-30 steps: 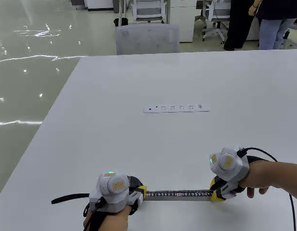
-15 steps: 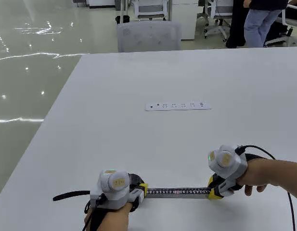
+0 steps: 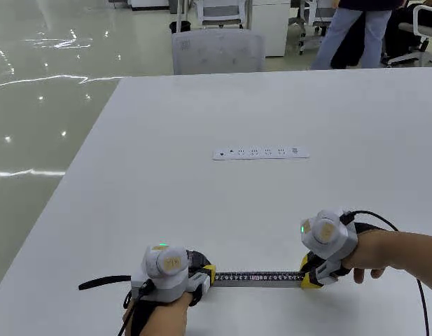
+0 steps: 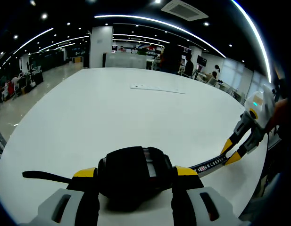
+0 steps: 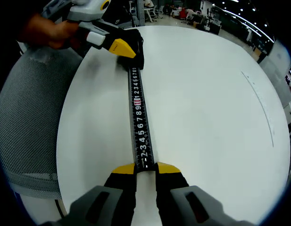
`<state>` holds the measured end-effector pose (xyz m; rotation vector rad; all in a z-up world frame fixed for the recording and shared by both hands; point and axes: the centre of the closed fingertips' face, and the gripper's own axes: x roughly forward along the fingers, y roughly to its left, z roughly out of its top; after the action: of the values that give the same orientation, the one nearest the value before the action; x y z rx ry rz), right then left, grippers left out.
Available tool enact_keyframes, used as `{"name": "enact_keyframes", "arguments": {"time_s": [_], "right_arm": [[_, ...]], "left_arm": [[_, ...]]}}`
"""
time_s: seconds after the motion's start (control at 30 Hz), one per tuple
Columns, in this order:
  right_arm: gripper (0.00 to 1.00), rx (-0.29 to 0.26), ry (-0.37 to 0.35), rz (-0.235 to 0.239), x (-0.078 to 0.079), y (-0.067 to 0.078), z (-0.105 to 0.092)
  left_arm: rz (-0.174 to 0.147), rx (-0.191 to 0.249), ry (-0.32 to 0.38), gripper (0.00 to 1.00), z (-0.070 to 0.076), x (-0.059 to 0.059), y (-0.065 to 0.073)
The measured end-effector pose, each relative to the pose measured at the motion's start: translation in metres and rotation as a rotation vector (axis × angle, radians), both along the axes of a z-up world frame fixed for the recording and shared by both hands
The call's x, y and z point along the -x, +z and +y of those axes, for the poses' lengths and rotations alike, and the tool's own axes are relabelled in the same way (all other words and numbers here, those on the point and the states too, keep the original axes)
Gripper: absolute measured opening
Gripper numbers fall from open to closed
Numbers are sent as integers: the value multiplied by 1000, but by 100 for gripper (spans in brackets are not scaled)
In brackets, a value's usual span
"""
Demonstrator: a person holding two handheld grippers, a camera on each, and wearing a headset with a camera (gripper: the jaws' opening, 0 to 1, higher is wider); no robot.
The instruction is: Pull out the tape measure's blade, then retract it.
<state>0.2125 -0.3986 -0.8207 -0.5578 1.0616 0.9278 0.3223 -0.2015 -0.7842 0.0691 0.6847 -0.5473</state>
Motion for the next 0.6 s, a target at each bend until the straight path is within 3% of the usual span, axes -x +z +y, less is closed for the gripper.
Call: {"name": "enact_keyframes", "arguments": {"time_s": [0.6], "right_arm": [[13, -17, -9, -15, -5, 1, 7]], "left_arm": [[8, 18, -23, 57, 1, 1, 1]]}}
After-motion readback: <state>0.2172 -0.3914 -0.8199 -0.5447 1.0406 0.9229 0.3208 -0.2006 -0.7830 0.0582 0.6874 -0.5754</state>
